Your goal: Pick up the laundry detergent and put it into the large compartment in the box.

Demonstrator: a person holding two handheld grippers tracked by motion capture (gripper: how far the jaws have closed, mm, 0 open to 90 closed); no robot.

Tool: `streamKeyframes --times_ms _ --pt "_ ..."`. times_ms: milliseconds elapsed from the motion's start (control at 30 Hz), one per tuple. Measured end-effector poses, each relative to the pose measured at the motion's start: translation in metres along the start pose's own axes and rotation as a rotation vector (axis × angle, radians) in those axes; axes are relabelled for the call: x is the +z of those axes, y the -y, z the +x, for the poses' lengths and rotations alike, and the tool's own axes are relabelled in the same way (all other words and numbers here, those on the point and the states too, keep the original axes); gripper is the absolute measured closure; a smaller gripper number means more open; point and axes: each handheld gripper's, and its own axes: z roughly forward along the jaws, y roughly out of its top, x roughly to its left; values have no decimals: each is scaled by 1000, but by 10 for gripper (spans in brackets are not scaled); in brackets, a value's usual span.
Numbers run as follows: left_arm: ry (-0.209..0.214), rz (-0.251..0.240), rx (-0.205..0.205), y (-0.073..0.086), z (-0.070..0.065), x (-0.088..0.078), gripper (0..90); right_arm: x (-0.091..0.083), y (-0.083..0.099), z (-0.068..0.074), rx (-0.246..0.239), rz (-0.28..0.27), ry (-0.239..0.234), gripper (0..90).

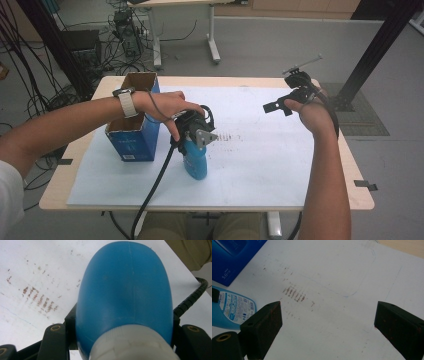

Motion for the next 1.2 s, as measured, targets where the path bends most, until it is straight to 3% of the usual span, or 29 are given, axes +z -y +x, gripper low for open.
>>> streamKeyframes --times_ms 1200 --pt "-3 4 5 0 0 0 386 0 0 0 0 -2 1 77"
